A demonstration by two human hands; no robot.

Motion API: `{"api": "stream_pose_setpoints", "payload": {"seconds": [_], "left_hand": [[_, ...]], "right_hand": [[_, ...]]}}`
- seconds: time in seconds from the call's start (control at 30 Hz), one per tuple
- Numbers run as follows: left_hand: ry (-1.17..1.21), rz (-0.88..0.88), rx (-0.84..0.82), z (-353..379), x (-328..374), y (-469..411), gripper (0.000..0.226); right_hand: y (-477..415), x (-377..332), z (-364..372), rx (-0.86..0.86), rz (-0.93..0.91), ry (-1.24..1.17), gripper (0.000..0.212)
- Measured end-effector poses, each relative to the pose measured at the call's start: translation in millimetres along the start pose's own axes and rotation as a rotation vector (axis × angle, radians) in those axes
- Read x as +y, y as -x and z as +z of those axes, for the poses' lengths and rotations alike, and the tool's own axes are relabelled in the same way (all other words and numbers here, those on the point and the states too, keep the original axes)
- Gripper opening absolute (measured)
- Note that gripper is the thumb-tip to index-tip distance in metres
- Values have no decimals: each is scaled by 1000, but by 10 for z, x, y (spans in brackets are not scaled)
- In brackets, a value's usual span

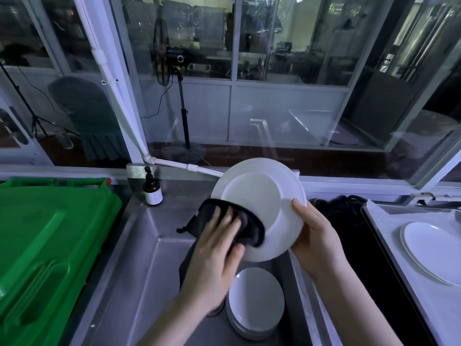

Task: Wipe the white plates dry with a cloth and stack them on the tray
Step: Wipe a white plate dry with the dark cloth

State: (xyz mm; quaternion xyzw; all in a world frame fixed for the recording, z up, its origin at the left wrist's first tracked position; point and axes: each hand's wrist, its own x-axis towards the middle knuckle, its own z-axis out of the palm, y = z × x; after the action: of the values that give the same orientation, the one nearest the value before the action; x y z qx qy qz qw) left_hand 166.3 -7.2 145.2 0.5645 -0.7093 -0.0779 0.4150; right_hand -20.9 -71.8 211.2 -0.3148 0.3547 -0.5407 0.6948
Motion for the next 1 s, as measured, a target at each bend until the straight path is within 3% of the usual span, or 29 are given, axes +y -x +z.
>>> {"api": "stream_pose_setpoints", "payload": {"seconds": [0.17,0.27,0.33,0.6,0.73,0.9,1.0], "left_hand": [[-71,133,-52,130,271,-33,50],[-118,119,-86,41,266,-395,52],[-127,107,-122,-4,205,-623,56],[17,-224,-11,-71,-142,-747,49],[165,-414,105,24,-44,-385,54],[179,-225,197,323,388,46,70],[78,-23,265,480,481,153,63]], "right_hand": [[20,140,37,-46,84,-50,41],[86,216,50,-25,148,11,63],[110,258,13,-28,136,29,61],[160,145,-118,-25,92,74,52],[113,39,-91,-30,8,-61,47],[50,-24,-32,-80,-58,-111,45],[35,-26,-28,-103,-58,-166,47]]}}
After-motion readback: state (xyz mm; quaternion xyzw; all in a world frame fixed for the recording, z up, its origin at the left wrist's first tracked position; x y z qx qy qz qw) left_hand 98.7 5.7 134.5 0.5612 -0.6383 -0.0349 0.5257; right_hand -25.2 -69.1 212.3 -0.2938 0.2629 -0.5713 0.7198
